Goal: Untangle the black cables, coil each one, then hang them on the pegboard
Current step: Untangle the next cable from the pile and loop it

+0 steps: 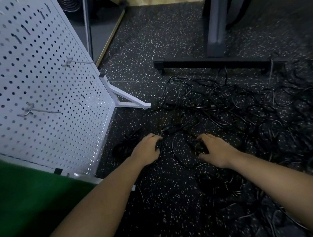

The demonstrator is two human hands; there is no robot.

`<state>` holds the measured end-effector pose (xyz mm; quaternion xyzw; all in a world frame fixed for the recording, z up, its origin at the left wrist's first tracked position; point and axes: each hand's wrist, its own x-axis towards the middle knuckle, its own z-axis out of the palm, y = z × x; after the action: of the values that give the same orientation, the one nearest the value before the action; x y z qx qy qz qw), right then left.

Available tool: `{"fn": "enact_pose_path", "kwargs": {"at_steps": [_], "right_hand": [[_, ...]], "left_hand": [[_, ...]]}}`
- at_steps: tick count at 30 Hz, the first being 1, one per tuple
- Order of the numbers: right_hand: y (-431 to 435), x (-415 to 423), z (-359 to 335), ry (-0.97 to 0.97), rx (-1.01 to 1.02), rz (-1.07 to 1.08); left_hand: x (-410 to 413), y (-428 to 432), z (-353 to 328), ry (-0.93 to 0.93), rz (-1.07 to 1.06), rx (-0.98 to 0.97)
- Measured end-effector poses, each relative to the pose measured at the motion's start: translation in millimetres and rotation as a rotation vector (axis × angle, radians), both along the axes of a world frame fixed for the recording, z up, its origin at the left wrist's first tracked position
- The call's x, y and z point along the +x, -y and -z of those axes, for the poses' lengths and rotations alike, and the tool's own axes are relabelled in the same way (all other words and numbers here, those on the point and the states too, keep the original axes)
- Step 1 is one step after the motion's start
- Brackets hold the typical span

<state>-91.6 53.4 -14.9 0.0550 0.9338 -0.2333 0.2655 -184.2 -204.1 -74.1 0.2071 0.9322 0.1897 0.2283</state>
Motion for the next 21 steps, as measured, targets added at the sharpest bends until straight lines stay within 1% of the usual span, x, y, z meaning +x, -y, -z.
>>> {"fn": "enact_pose_path", "kwargs": {"at_steps": [4,8,11,13,15,17,21], "right_hand": [[-11,0,8,0.001,-0.009,0.021],[-25,1,20,0.005,-0.021,0.033],[-32,3,29,0.011,-0.021,0.039],[-36,6,35,0.017,-0.021,0.033],[-39,9,38,0.025,-0.027,0.03],[-41,12,39,0.028,-0.035,0.04],[-48,18,37,0.042,-0.04,0.076]], "left_hand": [[-17,-48,5,0.074,0.028,0.021],[-35,-79,20,0.13,-0.012,0.012],[-49,-94,32,0.161,-0.009,-0.042],[-58,-102,37,0.169,0.001,-0.132],[-64,-109,40,0.13,0.022,-0.24],[-66,-113,41,0.065,0.037,-0.3],[-61,-111,31,-0.096,0.043,-0.286]]}}
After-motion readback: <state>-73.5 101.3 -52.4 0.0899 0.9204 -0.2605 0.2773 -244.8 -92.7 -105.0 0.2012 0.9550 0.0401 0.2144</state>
